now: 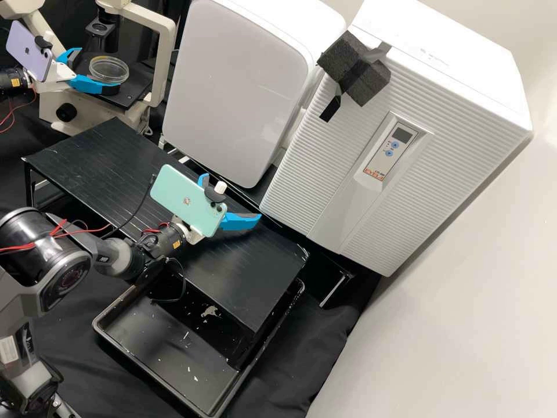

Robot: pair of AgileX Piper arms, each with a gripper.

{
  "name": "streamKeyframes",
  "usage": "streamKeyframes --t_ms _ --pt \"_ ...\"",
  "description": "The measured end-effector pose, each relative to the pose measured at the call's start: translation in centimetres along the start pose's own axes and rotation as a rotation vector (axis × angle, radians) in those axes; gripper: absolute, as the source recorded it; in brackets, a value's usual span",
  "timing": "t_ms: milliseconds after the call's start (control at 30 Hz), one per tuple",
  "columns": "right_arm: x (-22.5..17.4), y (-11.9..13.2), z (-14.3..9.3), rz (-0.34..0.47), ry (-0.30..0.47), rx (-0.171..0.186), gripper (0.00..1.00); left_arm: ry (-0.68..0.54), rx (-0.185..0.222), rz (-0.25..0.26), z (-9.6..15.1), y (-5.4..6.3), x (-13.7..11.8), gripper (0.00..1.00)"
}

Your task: Place the petri dish on the bench

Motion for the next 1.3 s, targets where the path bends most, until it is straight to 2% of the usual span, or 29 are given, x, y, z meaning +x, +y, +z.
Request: streamKeyframes --t_ms 300,500,700,867,1133,1167,1300 --pt "0.0 0.0 0.0 0.000 0.000 0.000 1.00 0.004 -0.025 0.025 0.3 -0.3 0.9 1.00" --pt "0.0 0.0 0.0 0.000 0.000 0.000 1.00 0.011 -0.009 0.041 0.6 -0.5 1.3 1.00" --pt "0.0 0.0 0.0 0.000 0.000 0.000 1.00 0.016 -0.011 0.045 1.0 -0.7 1.3 1.00" --pt "0.0 0.0 0.0 0.000 0.000 0.000 1.00 0.021 0.008 0.045 1.0 -0.8 1.4 1.00" --pt "0.0 0.0 0.0 0.000 0.000 0.000 1.00 0.037 0.008 0.057 1.4 -1.0 1.5 1.00" --pt "0.0 0.0 0.0 0.000 0.000 0.000 1.00 0.035 0.010 0.064 1.4 -1.0 1.5 0.00" --pt "0.0 0.0 0.0 0.000 0.000 0.000 1.00 0.035 0.010 0.065 1.4 -1.0 1.5 0.00"
